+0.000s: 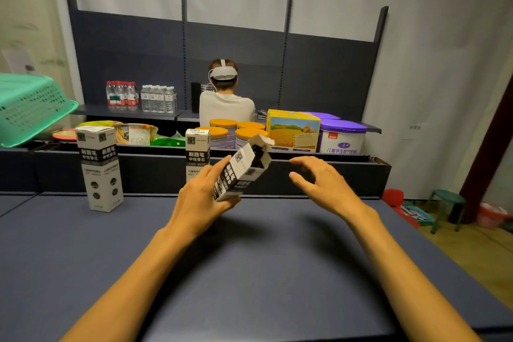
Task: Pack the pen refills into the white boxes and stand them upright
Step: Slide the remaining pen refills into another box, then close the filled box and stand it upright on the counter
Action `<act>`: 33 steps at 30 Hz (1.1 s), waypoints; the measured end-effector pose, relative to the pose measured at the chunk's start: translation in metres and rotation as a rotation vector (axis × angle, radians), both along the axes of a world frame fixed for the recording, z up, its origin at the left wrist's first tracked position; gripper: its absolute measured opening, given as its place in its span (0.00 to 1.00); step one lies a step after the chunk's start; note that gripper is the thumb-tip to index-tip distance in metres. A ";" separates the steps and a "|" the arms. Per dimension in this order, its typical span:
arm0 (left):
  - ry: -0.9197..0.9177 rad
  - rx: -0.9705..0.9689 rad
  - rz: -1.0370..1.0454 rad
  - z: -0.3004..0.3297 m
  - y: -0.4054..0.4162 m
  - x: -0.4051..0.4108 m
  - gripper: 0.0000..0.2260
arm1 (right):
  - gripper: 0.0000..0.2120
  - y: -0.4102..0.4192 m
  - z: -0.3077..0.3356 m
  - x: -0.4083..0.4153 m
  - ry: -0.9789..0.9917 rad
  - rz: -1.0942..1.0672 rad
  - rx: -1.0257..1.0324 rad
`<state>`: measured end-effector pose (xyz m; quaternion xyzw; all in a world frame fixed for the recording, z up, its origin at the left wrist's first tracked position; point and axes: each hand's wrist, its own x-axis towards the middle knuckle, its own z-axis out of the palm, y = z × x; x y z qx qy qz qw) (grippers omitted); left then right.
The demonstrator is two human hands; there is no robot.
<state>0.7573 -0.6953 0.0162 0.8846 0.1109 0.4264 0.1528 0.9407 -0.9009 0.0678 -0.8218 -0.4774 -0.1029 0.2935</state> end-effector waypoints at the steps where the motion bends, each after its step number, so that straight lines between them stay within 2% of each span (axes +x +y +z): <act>1: -0.004 -0.045 -0.023 0.001 0.000 0.001 0.39 | 0.22 -0.001 0.000 0.003 -0.024 -0.053 -0.116; 5: -0.028 -0.206 -0.132 0.008 -0.004 0.007 0.36 | 0.31 -0.004 0.001 0.005 -0.013 -0.141 -0.307; 14: 0.142 -0.324 -0.182 0.024 -0.025 0.034 0.32 | 0.32 -0.020 0.003 0.029 0.034 -0.207 -0.413; 25: 0.210 -0.463 -0.222 0.025 -0.061 0.103 0.29 | 0.31 -0.040 -0.006 0.067 0.058 -0.197 -0.435; 33: 0.248 -0.509 -0.260 0.025 -0.067 0.124 0.30 | 0.31 -0.029 -0.003 0.082 0.057 -0.197 -0.413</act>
